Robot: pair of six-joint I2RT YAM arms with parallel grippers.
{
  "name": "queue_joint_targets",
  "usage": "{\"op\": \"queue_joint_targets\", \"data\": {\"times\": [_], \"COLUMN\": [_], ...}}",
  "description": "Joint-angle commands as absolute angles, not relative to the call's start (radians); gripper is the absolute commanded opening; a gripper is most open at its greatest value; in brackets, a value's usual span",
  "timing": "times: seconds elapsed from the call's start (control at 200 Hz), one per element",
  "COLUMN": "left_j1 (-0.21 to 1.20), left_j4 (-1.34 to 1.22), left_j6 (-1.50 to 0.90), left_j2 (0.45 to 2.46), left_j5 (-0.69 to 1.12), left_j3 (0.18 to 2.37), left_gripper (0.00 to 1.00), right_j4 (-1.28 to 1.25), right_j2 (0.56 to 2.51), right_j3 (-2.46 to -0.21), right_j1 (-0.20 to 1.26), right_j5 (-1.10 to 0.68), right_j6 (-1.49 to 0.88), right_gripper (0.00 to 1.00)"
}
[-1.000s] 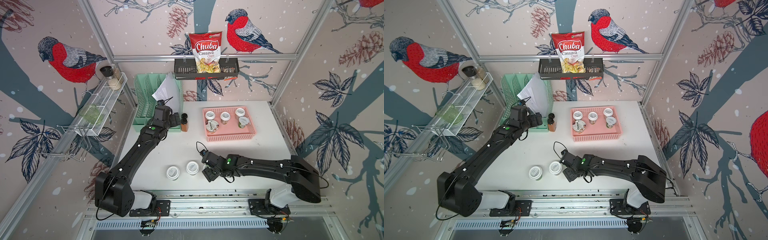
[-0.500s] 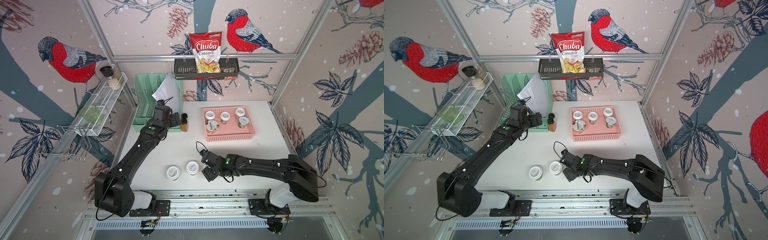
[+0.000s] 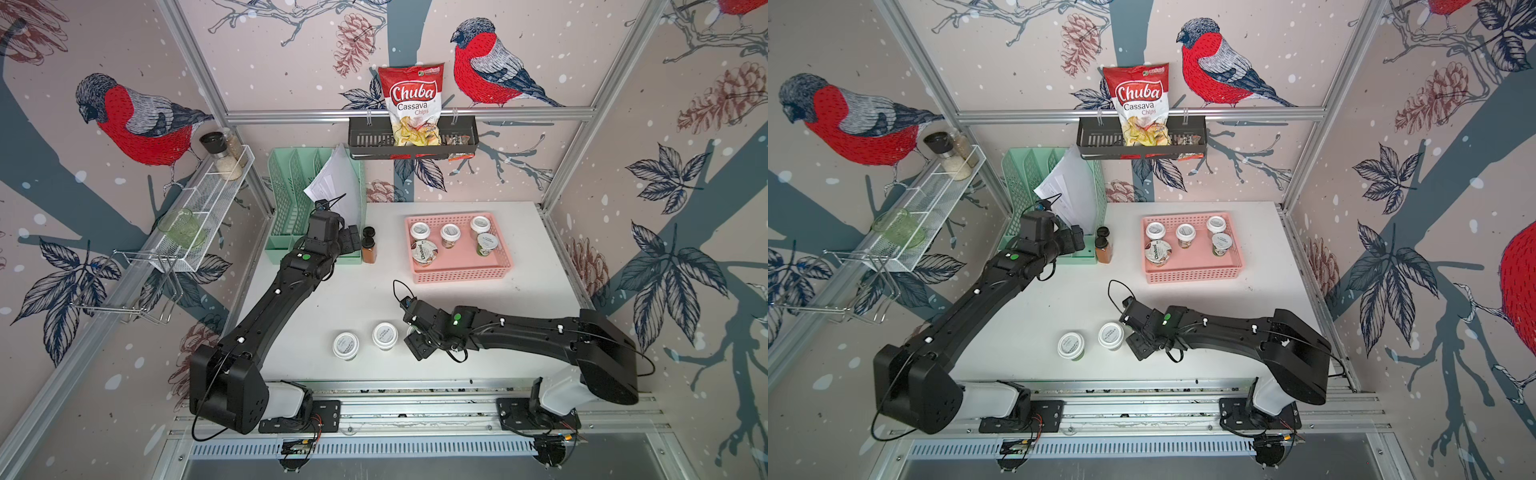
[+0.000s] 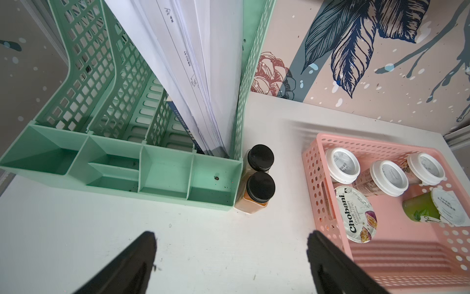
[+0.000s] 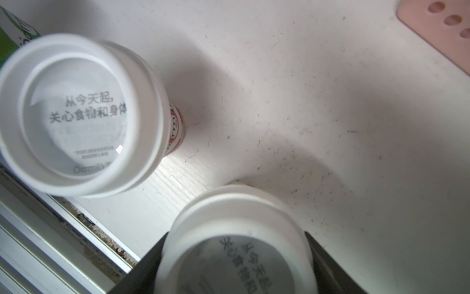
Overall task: Put the yogurt in the basket
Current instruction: Pick up the yogurt from the center of the board, then place the yogurt in the basket.
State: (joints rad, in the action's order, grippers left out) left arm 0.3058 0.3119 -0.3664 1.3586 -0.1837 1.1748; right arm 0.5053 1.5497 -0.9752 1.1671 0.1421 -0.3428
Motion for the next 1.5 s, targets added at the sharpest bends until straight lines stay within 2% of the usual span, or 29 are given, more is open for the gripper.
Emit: {"op": "queue_joint_targets", "data": {"times": [0.0,0.35,0.79,1.105,1.496], "left_j1": [0.308,0.335,0.356,0.372,0.371], "left_j4": [0.306,0.307,0.306,0.298,0.28], "left_j6": [-0.362,-0.363,-0.39,-0.412,-0.41], "left_j2": [1.349,1.324,1.373,1.439,1.46], "left_j5": [-0.19,-0.188,-0.117,-0.069,-0.066], "left_j3": [1.174,1.185,1.228,1.26,1.253], "left_gripper": [0.96,0.96,0.96,0.96,0.96], "right_j4": [0.557,0.707,0.716,0.593,0.461], "right_j2": [1.539,1.542,1.711,1.818,1.915], "right_j3": [-1.013,-1.26,-1.571,-1.568,-1.501], "right_j1": [1.153,0.996,0.621,0.418,0.367], "right_j5": [0.164,0.218,0.186,0.126,0.117], "right_j6": [-0.32,-0.27,-0.16,-0.133,-0.135], "right_gripper": [0.76,0.76,0.76,0.76,0.75]}}
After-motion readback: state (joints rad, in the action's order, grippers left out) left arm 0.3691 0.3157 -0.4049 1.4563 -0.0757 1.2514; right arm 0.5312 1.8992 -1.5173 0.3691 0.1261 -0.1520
